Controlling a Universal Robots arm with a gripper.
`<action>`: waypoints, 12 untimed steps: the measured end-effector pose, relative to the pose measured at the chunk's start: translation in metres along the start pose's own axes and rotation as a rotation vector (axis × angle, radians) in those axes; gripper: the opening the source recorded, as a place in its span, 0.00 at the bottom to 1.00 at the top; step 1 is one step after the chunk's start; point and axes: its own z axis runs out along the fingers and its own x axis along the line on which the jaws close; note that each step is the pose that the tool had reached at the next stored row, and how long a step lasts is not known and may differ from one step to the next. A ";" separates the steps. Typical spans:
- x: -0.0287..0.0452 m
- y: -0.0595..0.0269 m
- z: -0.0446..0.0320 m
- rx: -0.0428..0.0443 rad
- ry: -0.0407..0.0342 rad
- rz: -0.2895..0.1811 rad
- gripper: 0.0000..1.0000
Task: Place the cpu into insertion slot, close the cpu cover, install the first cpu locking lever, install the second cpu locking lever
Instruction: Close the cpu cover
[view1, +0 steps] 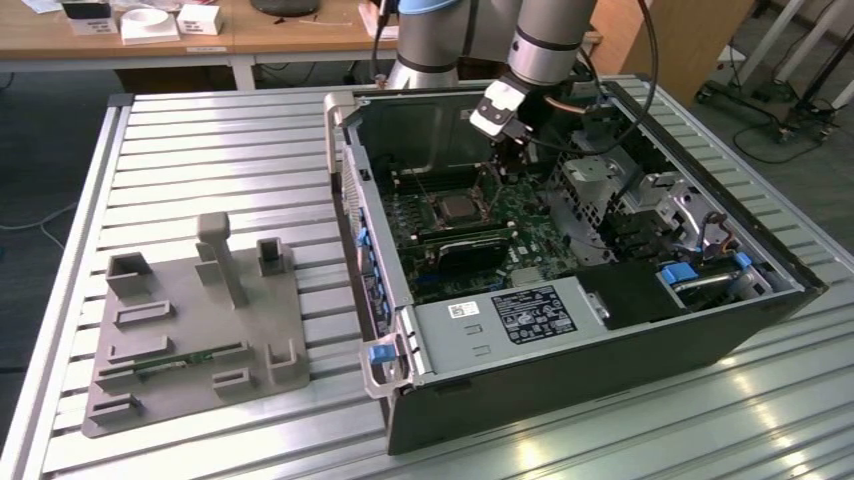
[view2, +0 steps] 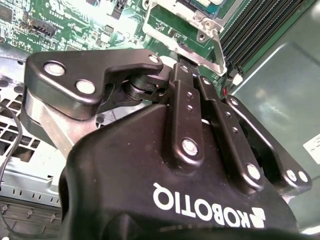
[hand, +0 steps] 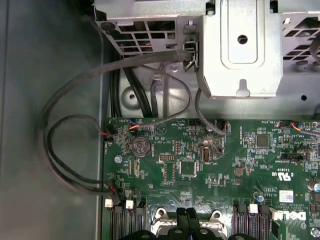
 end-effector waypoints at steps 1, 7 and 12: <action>0.0000 -0.0006 0.0000 0.0000 0.0000 0.000 0.10; 0.0000 -0.0046 0.0000 0.0000 0.0000 0.000 0.10; 0.0000 -0.0094 0.0000 0.0000 0.0000 0.000 0.10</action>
